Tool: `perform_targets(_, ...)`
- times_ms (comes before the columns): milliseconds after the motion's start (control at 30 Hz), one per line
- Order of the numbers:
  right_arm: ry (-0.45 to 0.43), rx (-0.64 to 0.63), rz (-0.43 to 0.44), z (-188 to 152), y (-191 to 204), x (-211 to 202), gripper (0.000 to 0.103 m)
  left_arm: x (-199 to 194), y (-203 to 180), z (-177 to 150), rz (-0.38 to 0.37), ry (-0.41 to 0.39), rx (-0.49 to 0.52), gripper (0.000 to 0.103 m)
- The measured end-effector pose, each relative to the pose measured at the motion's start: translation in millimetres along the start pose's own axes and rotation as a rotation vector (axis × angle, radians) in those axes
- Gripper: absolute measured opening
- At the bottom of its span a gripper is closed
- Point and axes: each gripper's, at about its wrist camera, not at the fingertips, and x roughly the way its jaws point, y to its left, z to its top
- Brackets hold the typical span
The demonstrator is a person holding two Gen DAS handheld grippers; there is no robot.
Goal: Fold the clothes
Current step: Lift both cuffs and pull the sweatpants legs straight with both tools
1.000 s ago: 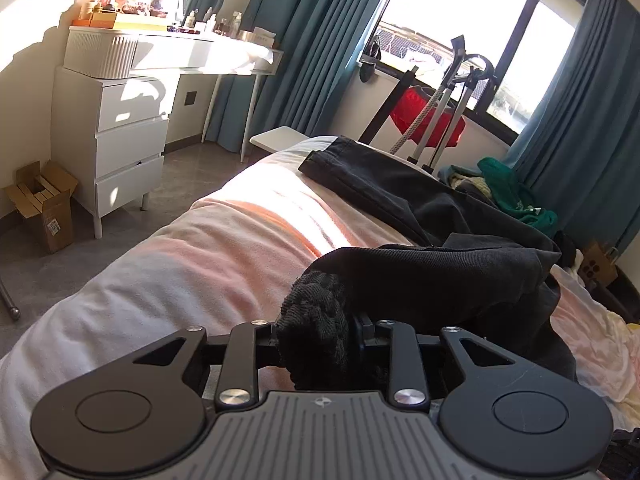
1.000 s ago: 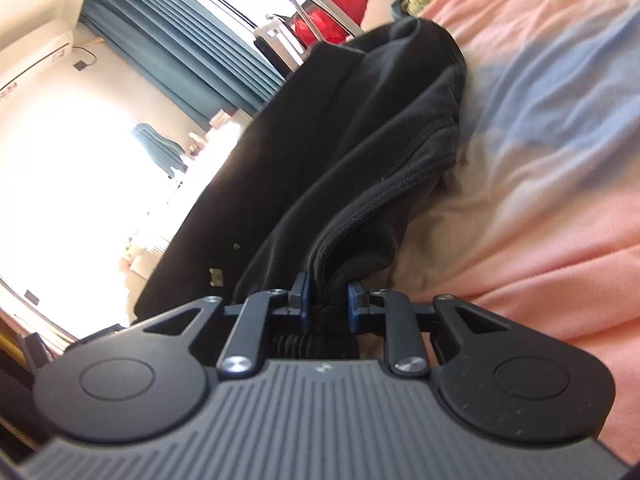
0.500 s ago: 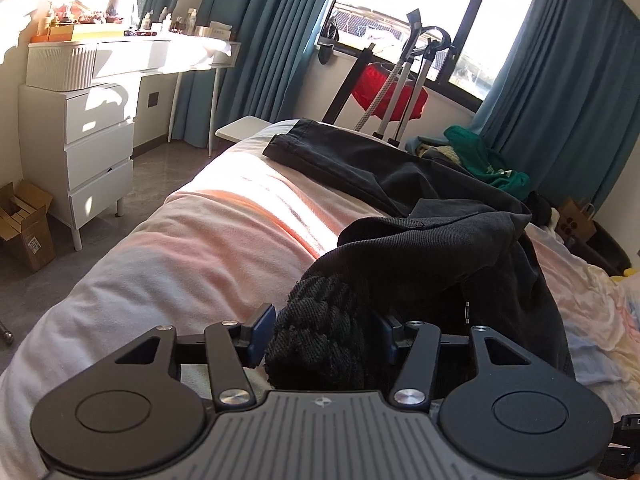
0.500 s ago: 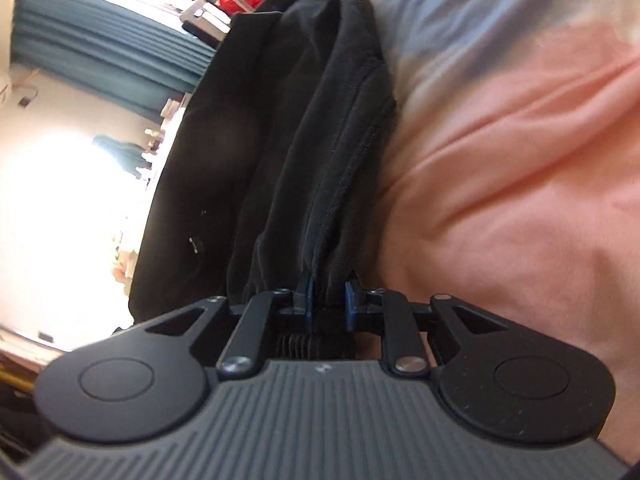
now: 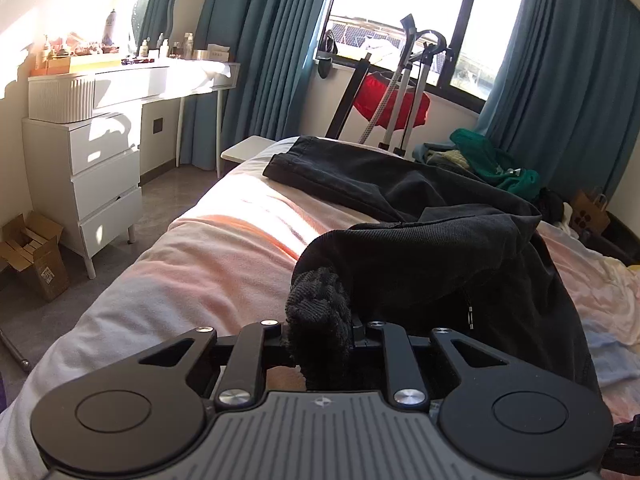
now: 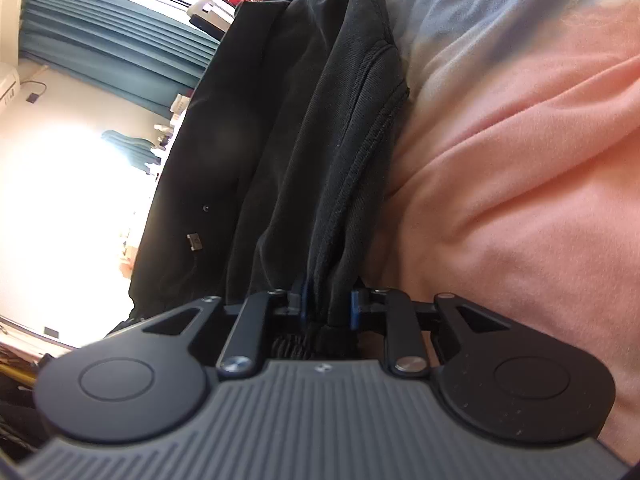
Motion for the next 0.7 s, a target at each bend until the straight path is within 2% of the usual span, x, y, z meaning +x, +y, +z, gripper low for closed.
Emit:
perform_targets(67,-0.030,-0.003,0.022,-4.6,9.7,-8.3,0.016,-6.6,2.7,17.5,-0.001,-0.053,-0.050,0.018)
perform_targets(133,-0.044,-0.047,0.025,-14.1,27.6,-12.9,0.016,-11.8,3.6,37.7,0.011,-0.100,-0.044,0.017)
perform_targets(233,-0.035,-0.129,0.024,-39.3,66.4,-9.5,0.015,-15.3,15.2,89.5,0.031,-0.140,-0.064,0.017)
perform_targets(300,-0.017,-0.101,0.083,-56.0,84.0,2.0,0.015,-15.3,28.4,124.2,0.059,-0.148,-0.098,0.017)
perform_targets(400,0.046,-0.062,0.202,-81.7,117.0,38.0,0.014,-12.8,55.8,181.0,0.144,-0.187,-0.128,0.017)
perform_targets(467,0.095,-0.059,0.288,-102.8,141.6,66.4,0.014,-1.4,78.9,205.3,0.206,-0.197,-0.130,0.017)
perform_targets(567,0.161,-0.085,0.347,-131.0,167.0,111.8,0.014,36.0,113.4,205.7,0.300,-0.121,-0.066,0.019)
perform_targets(700,0.221,-0.150,0.250,-166.3,160.6,146.2,0.014,80.6,155.0,163.0,0.334,-0.005,-0.078,0.021)
